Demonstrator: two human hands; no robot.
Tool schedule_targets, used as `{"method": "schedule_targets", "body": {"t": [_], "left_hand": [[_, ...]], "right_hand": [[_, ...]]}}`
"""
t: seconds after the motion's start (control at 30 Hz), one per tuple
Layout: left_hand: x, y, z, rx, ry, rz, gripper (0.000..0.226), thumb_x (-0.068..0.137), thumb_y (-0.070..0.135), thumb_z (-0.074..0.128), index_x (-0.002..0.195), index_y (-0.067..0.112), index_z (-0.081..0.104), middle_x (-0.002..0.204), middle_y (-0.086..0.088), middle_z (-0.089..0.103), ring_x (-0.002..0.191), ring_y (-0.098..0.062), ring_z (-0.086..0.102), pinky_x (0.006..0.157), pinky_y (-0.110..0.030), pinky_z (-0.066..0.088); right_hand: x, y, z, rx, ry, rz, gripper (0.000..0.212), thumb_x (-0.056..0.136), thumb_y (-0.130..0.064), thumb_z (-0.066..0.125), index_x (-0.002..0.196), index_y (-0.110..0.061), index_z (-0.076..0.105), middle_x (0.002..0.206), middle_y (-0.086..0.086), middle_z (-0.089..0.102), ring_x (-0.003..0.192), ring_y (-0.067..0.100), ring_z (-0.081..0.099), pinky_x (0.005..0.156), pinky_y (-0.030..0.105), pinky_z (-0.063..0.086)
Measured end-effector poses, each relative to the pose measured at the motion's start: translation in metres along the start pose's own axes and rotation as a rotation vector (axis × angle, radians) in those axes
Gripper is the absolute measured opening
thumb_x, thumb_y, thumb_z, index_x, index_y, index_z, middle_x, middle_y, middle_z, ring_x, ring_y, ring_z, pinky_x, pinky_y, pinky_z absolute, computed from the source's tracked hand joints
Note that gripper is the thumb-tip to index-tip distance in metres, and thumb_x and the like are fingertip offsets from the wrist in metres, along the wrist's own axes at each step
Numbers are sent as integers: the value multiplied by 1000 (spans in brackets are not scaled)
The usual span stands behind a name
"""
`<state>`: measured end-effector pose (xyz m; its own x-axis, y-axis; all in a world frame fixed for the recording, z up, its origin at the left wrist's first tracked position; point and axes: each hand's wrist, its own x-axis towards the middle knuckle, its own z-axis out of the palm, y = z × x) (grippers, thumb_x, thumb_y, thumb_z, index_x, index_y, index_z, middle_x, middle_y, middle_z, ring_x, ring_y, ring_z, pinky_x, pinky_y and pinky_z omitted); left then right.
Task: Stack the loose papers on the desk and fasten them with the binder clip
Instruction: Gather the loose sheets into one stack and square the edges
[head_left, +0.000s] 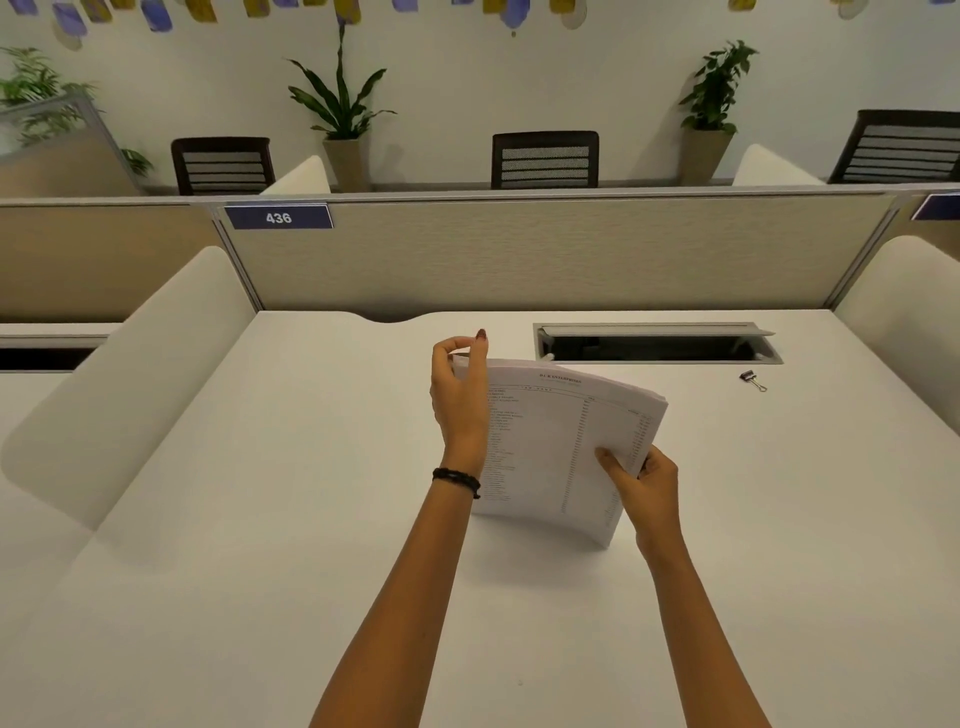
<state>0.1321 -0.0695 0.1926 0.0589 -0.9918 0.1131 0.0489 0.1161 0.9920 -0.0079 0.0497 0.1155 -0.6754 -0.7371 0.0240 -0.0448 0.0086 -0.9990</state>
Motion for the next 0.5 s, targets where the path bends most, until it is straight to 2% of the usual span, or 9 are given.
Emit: {"method": "schedule_targets", "body": {"t": [0.1, 0.2, 0.3, 0.43, 0.5], "left_hand": [[3, -2, 3, 33, -13, -26, 16, 92, 31, 51, 106, 24, 48, 83, 9, 56, 72, -13, 60, 59, -24, 49], [0, -5, 3, 31, -28, -59, 18, 93, 39, 47, 103, 25, 47, 81, 5, 58, 74, -14, 60, 60, -25, 49], [-3, -14, -2, 39, -126, 27, 23, 91, 44, 46, 106, 26, 43, 86, 7, 59, 76, -12, 61, 58, -20, 51], [-6, -44, -19, 74, -308, 43, 29, 85, 31, 61, 111, 28, 49, 100, 14, 60, 91, -9, 62, 66, -18, 55], [-10, -56, -25, 53, -345, -28, 17, 82, 26, 67, 97, 30, 60, 95, 10, 66, 88, -14, 64, 65, -18, 56]], "right_hand": [[1, 1, 0, 4, -1, 0, 14, 81, -12, 67, 94, -10, 62, 93, 3, 64, 82, 20, 59, 66, 25, 49], [2, 1, -1, 0, -20, -2, 17, 81, -13, 68, 97, -10, 62, 94, 4, 65, 83, 20, 61, 67, 26, 50], [5, 2, -2, -30, -44, 15, 17, 81, -15, 67, 97, -13, 61, 93, 3, 65, 84, 21, 61, 70, 30, 51], [5, 3, -3, -78, -44, -25, 6, 83, -18, 65, 83, -12, 64, 80, 2, 66, 75, 23, 62, 62, 28, 52], [4, 3, -2, -114, -31, -86, 21, 84, -18, 65, 65, -14, 57, 62, -5, 59, 57, 13, 54, 53, 19, 43]]}}
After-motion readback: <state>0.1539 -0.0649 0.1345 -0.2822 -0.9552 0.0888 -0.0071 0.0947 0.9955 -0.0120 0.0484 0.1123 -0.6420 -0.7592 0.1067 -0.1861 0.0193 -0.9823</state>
